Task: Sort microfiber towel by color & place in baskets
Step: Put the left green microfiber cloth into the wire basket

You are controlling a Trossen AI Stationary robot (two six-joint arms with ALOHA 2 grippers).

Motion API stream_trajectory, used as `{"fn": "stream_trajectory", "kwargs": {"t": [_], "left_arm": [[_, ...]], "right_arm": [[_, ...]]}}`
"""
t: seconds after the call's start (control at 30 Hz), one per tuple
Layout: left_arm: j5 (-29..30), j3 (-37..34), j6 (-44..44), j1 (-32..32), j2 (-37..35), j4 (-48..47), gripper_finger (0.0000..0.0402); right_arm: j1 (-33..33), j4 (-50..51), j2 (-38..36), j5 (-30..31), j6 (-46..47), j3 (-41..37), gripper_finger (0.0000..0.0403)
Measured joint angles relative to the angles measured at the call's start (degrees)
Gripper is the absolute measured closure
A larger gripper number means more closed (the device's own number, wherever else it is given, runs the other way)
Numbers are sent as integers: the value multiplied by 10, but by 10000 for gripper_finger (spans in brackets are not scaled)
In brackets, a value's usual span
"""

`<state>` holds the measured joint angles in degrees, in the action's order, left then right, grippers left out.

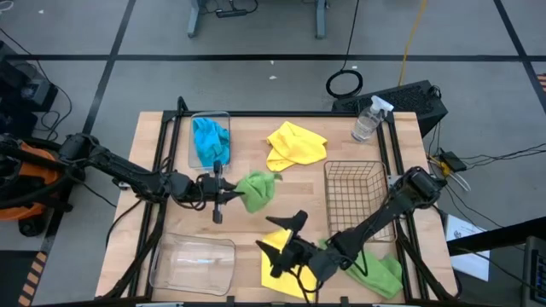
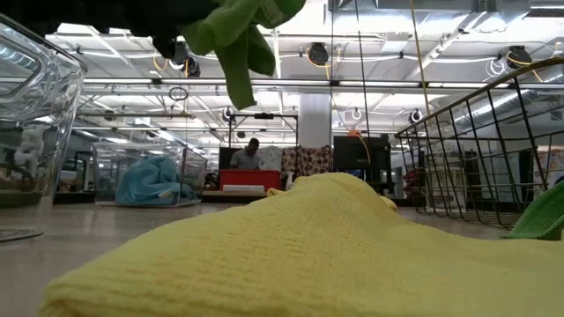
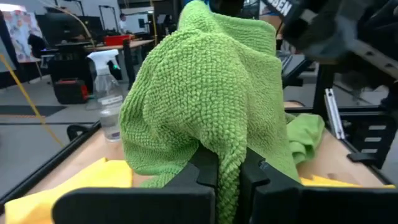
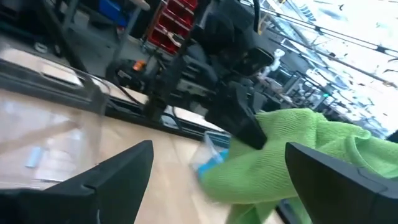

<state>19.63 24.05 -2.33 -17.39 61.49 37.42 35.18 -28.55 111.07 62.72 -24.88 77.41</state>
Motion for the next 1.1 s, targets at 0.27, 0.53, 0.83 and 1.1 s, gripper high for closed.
{"fn": "stream_trajectory", "kwargs": {"t": [0.27, 0.53, 0.83, 1.1], "left_arm": [[-32, 0, 5, 0, 0, 7, 388], [-61, 0, -37, -9, 0, 11, 388], [-61, -1, -109, -42, 0, 25, 388], [-66, -1, -150, -61, 0, 41, 388]], "right_arm": [[-61, -42, 0, 12, -42, 0, 49], [-96, -5, 0, -41, 15, 0, 49], [-129, 38, 0, -133, 101, 0, 60], [-138, 47, 0, -237, 147, 0, 174]]}}
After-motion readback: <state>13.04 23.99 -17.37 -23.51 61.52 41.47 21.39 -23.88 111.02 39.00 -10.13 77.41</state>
